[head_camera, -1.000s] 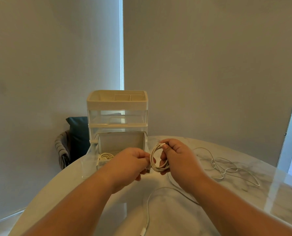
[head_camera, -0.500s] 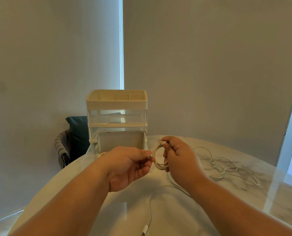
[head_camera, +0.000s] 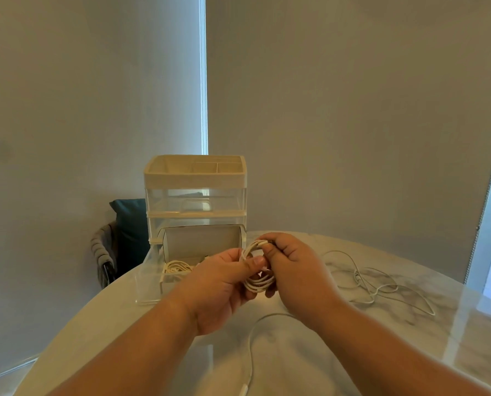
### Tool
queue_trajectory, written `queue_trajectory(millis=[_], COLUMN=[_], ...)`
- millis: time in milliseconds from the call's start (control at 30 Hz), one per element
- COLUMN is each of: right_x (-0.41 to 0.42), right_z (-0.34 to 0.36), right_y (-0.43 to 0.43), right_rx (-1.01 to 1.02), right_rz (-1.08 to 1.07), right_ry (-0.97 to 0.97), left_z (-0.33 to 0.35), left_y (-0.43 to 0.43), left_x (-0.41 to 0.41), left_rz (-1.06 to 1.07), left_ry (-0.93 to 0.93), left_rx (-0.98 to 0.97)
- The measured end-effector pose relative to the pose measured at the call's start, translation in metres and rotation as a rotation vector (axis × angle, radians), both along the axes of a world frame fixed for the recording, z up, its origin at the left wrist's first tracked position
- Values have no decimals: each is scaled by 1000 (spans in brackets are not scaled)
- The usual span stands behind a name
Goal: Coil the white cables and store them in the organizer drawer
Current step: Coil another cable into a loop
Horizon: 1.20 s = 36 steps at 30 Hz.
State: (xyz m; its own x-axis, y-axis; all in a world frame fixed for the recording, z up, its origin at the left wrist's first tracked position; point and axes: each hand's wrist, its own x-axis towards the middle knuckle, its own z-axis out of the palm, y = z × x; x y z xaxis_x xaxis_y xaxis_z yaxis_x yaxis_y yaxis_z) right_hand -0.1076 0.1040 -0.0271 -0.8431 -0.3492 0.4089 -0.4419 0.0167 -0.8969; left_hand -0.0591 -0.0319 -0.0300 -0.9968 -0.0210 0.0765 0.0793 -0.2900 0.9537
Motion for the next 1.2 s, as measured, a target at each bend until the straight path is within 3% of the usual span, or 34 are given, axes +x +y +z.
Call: queue_trajectory(millis=[167, 400, 600, 700, 833, 1200], right_x=[0, 4, 3, 1, -4, -2], right_z=[1, -3, -4, -3, 1, 6], right_y=[1, -2, -3, -1, 6, 1], right_rx=[50, 33, 48, 18, -33, -212], right_rz=[-4, -22, -35, -51, -38, 51], right_ry=[26, 23, 52, 31, -39, -225], left_z=[1, -1, -1, 1, 10, 4], left_y=[-5, -2, -4, -10, -26, -20], left_x=[-2, -8, -8, -5, 2, 2], left_rz=[76, 146, 177, 136, -93, -50], left_ry=[-9, -112, -104, -77, -34, 130], left_rx=[-103, -28, -101, -130, -59, -502])
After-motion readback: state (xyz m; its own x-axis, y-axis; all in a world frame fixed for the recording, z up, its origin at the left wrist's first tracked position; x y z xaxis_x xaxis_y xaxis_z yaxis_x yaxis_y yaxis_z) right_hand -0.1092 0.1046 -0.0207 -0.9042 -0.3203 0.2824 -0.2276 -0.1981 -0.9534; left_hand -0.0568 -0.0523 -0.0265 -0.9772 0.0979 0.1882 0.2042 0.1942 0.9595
